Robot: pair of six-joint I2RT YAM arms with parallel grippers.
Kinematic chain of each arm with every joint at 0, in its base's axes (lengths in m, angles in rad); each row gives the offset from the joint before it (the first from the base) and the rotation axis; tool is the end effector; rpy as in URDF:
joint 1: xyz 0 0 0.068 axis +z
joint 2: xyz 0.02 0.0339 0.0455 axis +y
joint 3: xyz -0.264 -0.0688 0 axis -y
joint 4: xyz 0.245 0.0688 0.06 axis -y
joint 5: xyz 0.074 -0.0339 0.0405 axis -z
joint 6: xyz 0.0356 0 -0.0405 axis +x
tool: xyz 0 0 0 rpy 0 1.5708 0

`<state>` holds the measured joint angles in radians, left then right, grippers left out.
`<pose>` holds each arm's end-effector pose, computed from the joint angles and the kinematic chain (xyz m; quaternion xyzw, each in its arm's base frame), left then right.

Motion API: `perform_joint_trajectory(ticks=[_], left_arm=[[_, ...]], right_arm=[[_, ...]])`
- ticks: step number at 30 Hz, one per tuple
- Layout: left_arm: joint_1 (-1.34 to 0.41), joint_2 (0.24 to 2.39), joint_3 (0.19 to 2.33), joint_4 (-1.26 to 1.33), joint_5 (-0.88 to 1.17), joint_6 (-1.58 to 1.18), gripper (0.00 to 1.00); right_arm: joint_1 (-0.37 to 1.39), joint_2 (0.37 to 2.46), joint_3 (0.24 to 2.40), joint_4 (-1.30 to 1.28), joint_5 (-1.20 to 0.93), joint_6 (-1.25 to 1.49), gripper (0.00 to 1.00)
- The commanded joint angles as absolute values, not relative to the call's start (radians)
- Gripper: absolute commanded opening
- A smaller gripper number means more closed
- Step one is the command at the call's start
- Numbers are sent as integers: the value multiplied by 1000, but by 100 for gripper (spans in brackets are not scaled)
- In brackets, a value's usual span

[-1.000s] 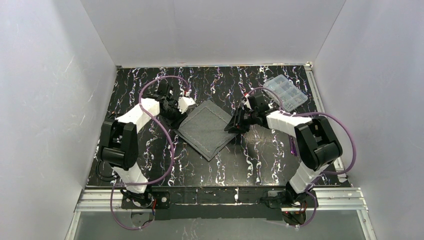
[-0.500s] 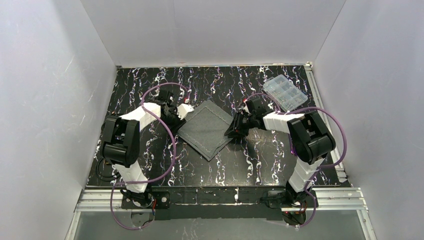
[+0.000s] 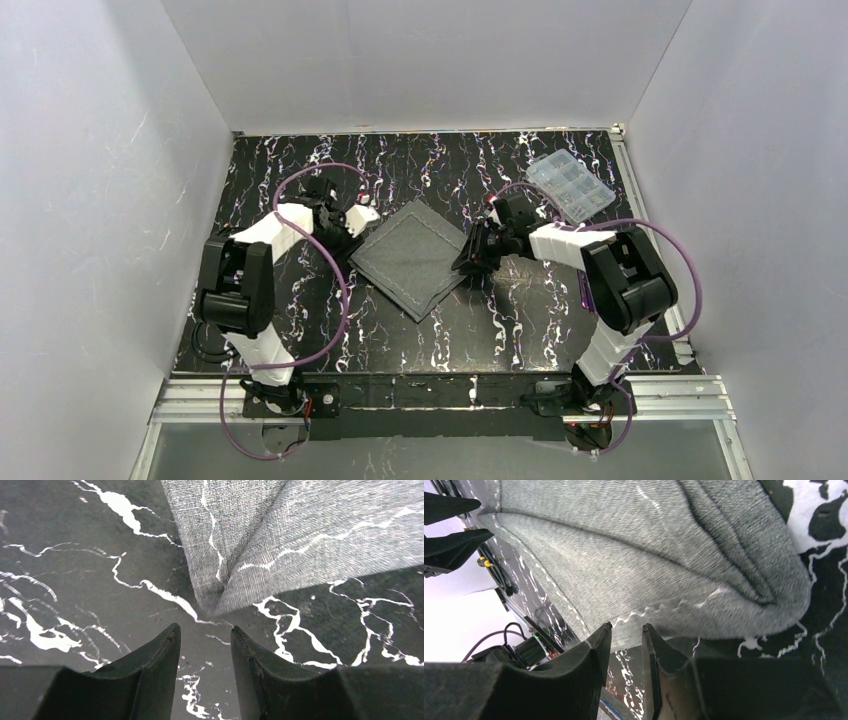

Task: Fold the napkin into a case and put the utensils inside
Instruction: Smooth out the upper triangle-folded napkin at the center of the board.

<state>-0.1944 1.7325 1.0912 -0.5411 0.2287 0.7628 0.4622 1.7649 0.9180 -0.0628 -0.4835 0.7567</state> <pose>0.3280 -0.0728 0.1750 0.4685 0.8551 -0.0537 0.2154 0.2996 0.1677 0.1454 0.0579 0.9198 0.3661 0.1288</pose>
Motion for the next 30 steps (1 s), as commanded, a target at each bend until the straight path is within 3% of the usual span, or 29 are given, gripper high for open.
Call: perform_joint_trajectory(ticks=[1,10,14,30], left_arm=[[-178,1622,1160,-646,320,761,41],[-178,1652,1176,-647,392,759,40],[-192,1677,1216,-646,433,735,40],[-234,1770,1111,-516,275,809,39]], right_arm=[[508,1647,979,-130,-423,698,38],[745,1671,1021,-126,-342,698,38],[810,1737,1000,-33,-359,754,34],[838,1828,932,63,-407,790,27]])
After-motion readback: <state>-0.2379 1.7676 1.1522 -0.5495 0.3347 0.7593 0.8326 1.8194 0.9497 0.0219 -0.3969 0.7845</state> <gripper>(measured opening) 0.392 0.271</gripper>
